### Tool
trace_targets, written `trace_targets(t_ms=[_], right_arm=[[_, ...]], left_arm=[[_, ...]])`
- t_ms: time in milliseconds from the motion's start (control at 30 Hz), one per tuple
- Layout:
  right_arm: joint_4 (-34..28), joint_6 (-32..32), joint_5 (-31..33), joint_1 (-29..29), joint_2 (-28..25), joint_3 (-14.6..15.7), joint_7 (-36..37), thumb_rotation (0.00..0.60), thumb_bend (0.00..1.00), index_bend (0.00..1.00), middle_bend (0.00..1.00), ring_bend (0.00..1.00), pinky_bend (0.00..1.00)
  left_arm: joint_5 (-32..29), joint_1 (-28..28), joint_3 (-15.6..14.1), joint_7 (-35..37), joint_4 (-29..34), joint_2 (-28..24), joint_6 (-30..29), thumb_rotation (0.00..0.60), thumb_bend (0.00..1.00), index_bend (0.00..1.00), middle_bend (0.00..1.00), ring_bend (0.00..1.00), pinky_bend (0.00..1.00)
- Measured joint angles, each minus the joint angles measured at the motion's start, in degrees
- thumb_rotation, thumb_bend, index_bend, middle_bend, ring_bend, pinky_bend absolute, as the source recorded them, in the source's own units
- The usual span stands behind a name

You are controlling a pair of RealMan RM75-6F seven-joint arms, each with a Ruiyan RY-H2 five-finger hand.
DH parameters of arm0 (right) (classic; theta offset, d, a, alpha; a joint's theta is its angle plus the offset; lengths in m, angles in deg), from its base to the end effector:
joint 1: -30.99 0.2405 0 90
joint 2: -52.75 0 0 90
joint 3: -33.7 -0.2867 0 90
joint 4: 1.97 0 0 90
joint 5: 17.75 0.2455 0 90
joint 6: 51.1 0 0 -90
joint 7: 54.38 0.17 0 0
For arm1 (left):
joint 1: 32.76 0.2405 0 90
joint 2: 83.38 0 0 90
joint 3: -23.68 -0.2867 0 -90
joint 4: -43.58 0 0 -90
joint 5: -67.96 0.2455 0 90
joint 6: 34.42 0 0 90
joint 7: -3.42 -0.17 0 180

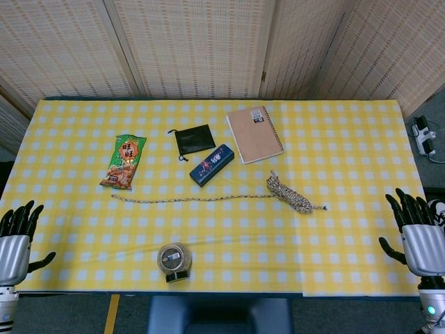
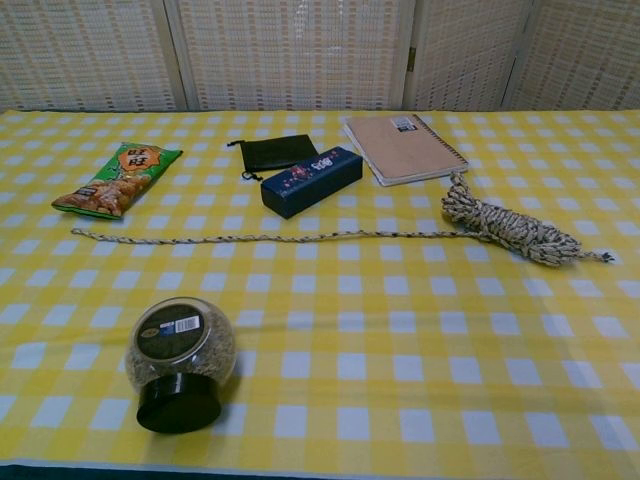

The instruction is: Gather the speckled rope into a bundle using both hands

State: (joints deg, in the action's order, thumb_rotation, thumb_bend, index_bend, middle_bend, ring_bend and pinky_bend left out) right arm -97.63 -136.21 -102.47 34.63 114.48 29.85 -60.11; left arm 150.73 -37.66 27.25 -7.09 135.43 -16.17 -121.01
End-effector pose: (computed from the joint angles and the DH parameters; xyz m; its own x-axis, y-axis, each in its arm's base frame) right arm -0.3487 -0.2083 0.1528 0.4684 0.0032 0.8835 -0.8832 0.0270 0.4681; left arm -0.3543 0.2150 0.1306 0.5139 -0.0246 0.8575 0.8573 0.0491 -0.5124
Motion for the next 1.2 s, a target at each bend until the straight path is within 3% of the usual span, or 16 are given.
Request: trace_targets(t_ms=[467,633,833,1200], right_arm=[[-0.53,1.71,-0.13,0.69,0.3,0.25,-0.39,0.6,0.3,0.0,0.0,0.0,0.0],[-1.13,4.5,0.83,2.22,0.82,-0.09,-0.5,0.6,0.3,0.0,0.0,0.06,0.0],[-3.23,10.93,3.92,5.78,1.63,-0.93,-3.84,0.6,0.3,0.0,0.03,0.12,0.0],[-5.15,24.83,16.76,17.5,6.71,-5.53,-12.2,0.6,0.3,0.0,0.03,0.11,0.0]], left_arm=[[0.75,1.21,-0.78,1.6,-0.78,0.11,-1.04,0.6,0.13,0.0,0.0,0.0,0.0],[0.71,1.13,-0.75,1.84,-0.88,0.15,-0.65,0.6,0.13,0.0,0.0,0.0,0.0],[0.84,0.95,-0.71,1.96,-0.89,0.1,-0.31,0.6,0.13,0.0,0.0,0.0,0.0],[0.71,1.08,-0.96,2.34,-1.12,0.43,0.17,0.6,0.13,0.0,0.0,0.0,0.0]])
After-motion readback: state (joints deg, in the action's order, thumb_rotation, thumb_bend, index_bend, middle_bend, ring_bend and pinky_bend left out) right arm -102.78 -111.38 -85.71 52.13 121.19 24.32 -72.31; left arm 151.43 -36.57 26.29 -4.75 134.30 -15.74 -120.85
